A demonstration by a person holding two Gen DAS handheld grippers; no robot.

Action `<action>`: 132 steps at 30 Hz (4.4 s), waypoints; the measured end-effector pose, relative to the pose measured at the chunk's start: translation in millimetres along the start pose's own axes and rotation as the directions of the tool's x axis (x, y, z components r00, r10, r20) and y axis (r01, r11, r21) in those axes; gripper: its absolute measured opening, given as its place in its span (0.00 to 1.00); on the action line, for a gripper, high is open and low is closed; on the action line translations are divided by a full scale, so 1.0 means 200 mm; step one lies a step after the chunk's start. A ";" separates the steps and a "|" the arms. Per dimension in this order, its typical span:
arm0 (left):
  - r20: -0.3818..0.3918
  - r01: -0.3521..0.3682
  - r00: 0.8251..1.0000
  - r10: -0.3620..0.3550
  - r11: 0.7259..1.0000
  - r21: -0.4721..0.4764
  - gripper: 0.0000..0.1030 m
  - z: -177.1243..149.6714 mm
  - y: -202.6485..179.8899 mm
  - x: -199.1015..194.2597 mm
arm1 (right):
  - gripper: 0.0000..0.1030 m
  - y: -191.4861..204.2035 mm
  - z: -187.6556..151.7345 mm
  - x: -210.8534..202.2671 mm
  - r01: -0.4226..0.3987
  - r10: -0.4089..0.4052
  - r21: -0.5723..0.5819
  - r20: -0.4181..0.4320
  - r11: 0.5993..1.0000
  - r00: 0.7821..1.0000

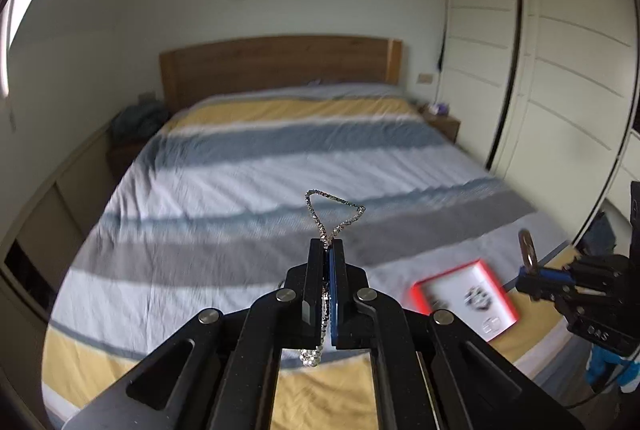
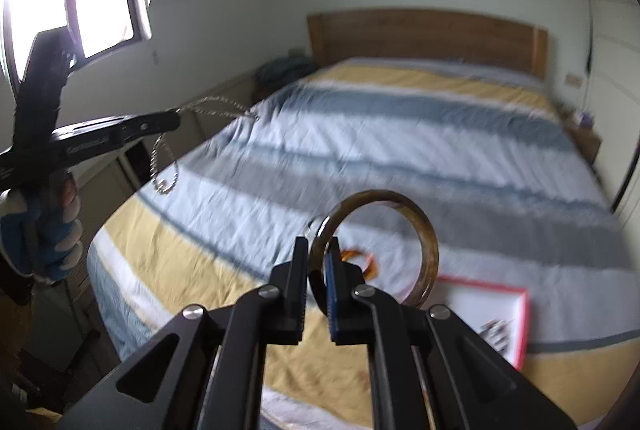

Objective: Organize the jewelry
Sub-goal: 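Grasp the silver necklace with the left tool while the right grasps the brown bangle, then carry necklace and bangle into the red box and open both tools, then move the left tool to the silver clasp bangle while the right reaches the amber bangle, then grasp the silver clasp bangle with the left tool while the right grasps the amber bangle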

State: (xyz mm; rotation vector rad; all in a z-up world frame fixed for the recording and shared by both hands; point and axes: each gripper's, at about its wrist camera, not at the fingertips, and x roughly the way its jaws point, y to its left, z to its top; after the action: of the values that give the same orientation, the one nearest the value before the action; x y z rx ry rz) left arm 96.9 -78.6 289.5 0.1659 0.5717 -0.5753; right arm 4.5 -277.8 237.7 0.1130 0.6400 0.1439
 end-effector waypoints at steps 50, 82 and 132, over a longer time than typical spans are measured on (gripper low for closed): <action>-0.519 0.274 0.824 -0.227 0.962 0.014 0.04 -0.90 -1.06 2.05 | 0.09 -1.41 -0.90 1.22 0.162 -0.071 0.175 -0.438 0.971 0.896; -0.283 0.022 0.959 -0.002 0.997 0.068 0.64 -0.57 -0.52 1.01 | 0.28 -0.80 -0.51 0.34 0.169 -0.142 0.127 -0.199 0.977 0.970; -0.465 -0.258 0.875 0.132 0.941 -0.218 0.04 -0.91 0.57 2.08 | 0.10 -0.46 -0.62 1.89 0.032 0.031 0.153 -0.395 0.988 0.918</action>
State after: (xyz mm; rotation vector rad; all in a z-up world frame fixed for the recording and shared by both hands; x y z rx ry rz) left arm 363.5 -122.9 -93.8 0.0909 1.0628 -0.2484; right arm 237.6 -296.5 -95.8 0.2398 1.0581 0.1164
